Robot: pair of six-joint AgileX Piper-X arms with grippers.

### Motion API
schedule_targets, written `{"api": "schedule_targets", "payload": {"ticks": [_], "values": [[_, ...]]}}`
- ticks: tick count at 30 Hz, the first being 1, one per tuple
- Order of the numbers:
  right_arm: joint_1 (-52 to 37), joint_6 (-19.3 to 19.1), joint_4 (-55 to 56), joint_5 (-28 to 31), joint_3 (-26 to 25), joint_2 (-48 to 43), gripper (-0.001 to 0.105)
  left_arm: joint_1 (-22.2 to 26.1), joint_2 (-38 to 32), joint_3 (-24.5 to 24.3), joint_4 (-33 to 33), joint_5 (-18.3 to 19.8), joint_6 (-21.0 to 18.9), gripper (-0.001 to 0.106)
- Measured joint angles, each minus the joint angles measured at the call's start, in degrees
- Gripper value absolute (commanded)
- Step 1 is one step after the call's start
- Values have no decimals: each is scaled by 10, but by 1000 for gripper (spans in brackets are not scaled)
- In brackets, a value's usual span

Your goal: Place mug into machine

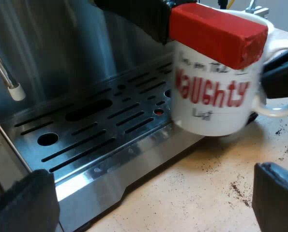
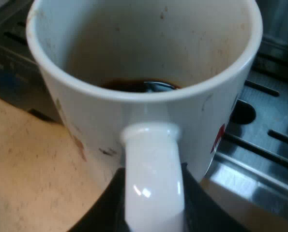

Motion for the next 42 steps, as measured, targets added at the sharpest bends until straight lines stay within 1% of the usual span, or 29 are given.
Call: {"api": "schedule_targets", "payload": {"ticks": [1, 3, 4, 8, 12, 13, 17, 18, 20, 21, 22, 23, 24, 25, 28, 32, 35, 37, 39, 42], "values": [[0, 3, -13, 1, -10, 16, 0, 0, 0, 0, 0, 0, 0, 82], [0, 4, -21, 5, -14, 24, 0, 0, 0, 0, 0, 0, 0, 82], [0, 4, -27, 15, -32, 44, 0, 0, 0, 0, 0, 0, 0, 82], [0, 4, -47, 21, -88, 117, 0, 0, 0, 0, 0, 0, 0, 82], [0, 4, -47, 23, -119, 152, 0, 0, 0, 0, 0, 0, 0, 82], [0, 4, -47, 23, -134, 168, 0, 0, 0, 0, 0, 0, 0, 82], [0, 4, -47, 23, -153, 185, 0, 0, 0, 0, 0, 0, 0, 82], [0, 4, -47, 23, -157, 190, 7, 0, 0, 0, 0, 0, 0, 82], [0, 5, -47, 24, -162, 193, 27, 0, 0, 0, 0, 0, 0, 82], [0, 5, -47, 24, -162, 193, 32, 0, 0, 0, 0, 0, 0, 82], [0, 7, -47, 24, -162, 193, 53, 0, 0, 0, 0, 0, 0, 82], [0, 11, -47, 24, -162, 193, 56, 0, 0, 0, 0, 0, 0, 82], [0, 40, -47, 30, -164, 193, 62, 0, 0, 0, 0, 0, 0, 82], [1, 43, -50, 32, -164, 193, 75, 0, 0, 0, 0, 0, 0, 82], [3, 48, -55, 32, -165, 186, 73, 0, 0, 0, 0, 0, 0, 82], [3, 48, -60, 33, -161, 165, 63, 0, 0, 0, 0, 0, 0, 82], [3, 48, -65, 36, -150, 143, 61, 0, 0, 0, 0, 0, 0, 82], [3, 48, -73, 38, -131, 128, 61, 0, 0, 0, 0, 0, 0, 82], [3, 48, -73, 31, -112, 126, 61, 0, 0, 0, 0, 0, 0, 82], [3, 48, -81, 31, -102, 140, 61, 0, 0, 0, 0, 0, 0, 82]]}}
